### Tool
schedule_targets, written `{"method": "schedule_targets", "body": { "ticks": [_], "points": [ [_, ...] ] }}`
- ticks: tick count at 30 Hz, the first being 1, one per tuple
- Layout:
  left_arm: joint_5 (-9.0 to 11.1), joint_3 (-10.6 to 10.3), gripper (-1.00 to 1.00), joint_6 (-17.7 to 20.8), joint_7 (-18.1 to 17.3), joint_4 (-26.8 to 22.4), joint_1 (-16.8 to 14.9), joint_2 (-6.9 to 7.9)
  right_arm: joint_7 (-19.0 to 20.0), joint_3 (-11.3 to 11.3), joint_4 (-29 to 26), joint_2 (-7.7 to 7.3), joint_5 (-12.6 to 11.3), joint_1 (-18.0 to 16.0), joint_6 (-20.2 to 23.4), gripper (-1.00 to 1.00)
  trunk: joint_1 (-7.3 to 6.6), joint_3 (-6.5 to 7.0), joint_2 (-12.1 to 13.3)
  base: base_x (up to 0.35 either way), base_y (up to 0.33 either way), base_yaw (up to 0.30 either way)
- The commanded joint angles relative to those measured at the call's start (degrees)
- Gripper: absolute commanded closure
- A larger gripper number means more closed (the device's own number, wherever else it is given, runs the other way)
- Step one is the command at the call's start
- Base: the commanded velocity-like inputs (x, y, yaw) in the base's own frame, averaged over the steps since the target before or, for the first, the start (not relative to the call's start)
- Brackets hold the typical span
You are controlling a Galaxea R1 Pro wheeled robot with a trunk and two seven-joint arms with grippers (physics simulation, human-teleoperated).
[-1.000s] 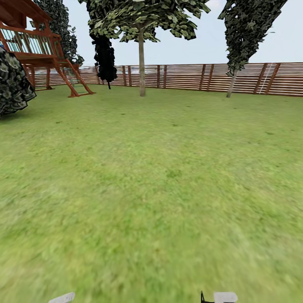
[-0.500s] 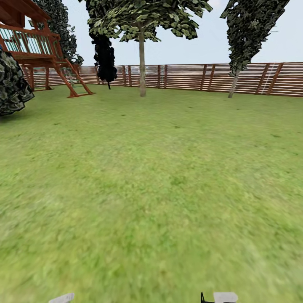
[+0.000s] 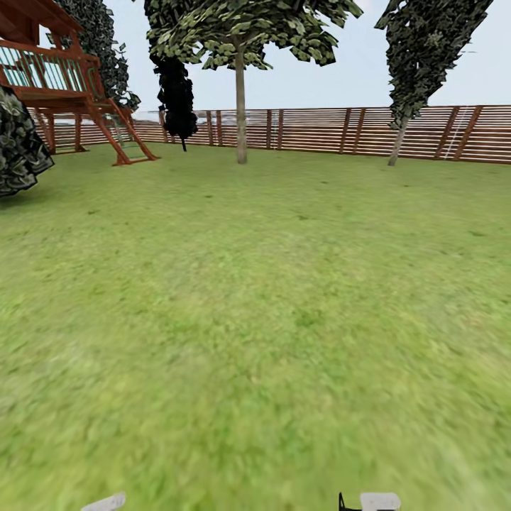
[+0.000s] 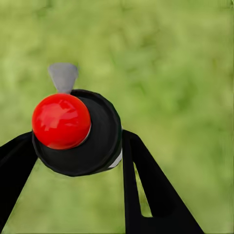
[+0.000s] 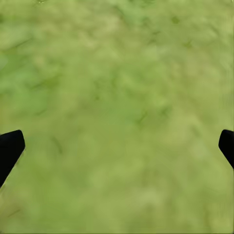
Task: In the garden, pick up the pesticide atomizer on the floor and spray pesticide onto both trees until each tree trunk is fully covered.
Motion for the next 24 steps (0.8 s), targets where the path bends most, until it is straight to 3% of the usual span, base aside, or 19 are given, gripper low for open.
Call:
{"method": "schedule_targets", "body": {
  "ticks": [1, 24],
  "points": [
    [0.3, -0.5, 1.00, -0.1, 0.2, 0.0, 0.0, -0.01, -0.4, -0.3, 0.0, 0.02, 0.6, 0.0, -0.1, -1.00, 0.03, -0.05, 0.0, 0.339, 0.096, 0.000],
    [0.3, -0.6, 1.00, -0.1, 0.2, 0.0, 0.0, -0.02, -0.4, -0.3, 0.1, 0.02, 0.6, 0.0, -0.1, -1.00, 0.03, -0.05, 0.0, 0.339, 0.096, 0.000]
  ]
}}
